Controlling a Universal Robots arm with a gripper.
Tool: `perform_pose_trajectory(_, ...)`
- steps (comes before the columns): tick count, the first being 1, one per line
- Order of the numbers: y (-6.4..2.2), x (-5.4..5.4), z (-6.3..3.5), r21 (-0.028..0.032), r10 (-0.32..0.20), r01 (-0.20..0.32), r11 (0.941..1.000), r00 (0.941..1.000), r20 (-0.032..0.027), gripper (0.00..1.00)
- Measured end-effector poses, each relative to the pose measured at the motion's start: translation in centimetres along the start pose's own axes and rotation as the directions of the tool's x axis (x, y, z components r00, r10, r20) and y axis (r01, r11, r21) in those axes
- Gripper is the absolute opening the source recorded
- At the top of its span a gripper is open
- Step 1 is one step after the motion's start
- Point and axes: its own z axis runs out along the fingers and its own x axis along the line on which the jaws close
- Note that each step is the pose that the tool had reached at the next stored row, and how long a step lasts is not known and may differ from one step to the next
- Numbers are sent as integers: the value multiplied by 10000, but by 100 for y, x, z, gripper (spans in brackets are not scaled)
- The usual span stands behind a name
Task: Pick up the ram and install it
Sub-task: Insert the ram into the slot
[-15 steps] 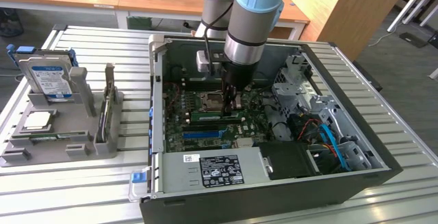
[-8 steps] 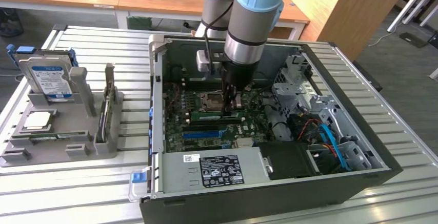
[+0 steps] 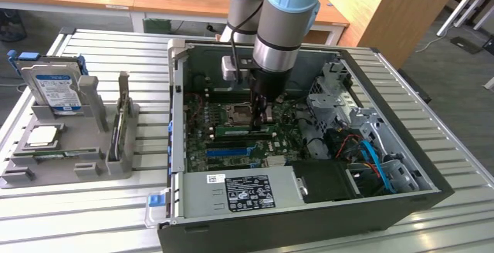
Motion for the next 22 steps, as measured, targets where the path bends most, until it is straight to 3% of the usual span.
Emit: perform_pose_trajectory(22,9,-8,36,0,0,0,10000,10000,-1,12)
